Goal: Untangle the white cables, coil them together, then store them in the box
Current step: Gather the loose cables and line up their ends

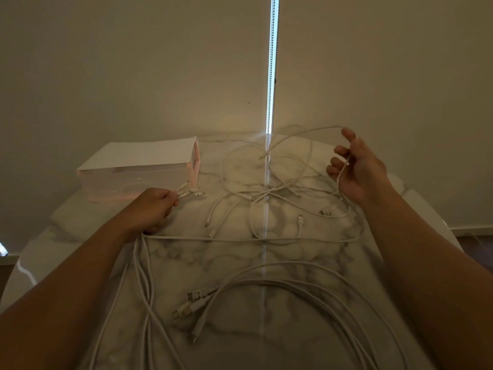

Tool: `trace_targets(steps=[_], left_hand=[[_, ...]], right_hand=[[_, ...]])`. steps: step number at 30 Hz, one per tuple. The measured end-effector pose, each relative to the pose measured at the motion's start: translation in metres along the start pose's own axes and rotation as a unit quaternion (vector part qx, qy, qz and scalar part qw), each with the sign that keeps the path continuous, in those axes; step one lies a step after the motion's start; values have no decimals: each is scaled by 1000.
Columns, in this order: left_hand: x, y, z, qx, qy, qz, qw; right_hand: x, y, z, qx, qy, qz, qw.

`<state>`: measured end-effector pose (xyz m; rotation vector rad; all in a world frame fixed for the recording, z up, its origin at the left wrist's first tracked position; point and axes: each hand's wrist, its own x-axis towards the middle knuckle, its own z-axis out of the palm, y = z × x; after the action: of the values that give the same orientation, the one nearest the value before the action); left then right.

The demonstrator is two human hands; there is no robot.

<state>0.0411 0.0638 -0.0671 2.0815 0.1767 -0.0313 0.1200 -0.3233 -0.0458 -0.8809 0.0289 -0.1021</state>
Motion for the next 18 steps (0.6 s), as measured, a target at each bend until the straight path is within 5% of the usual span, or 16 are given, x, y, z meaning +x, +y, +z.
trace_targets(steps=[3, 8, 13, 18], left_hand=[[0, 0, 1, 4, -1, 3, 1000], [-1, 1, 0, 1, 0, -1, 1000], [0, 0, -1, 8, -4, 2, 1000], [-3, 2, -1, 4, -2, 5, 1000]], right_hand=[[-3, 19, -2, -74, 27, 69, 995], [0, 0, -1, 7, 19, -28, 999], [-5, 9, -7, -75, 45, 42, 995], [-1, -3, -15, -146, 157, 1, 977]])
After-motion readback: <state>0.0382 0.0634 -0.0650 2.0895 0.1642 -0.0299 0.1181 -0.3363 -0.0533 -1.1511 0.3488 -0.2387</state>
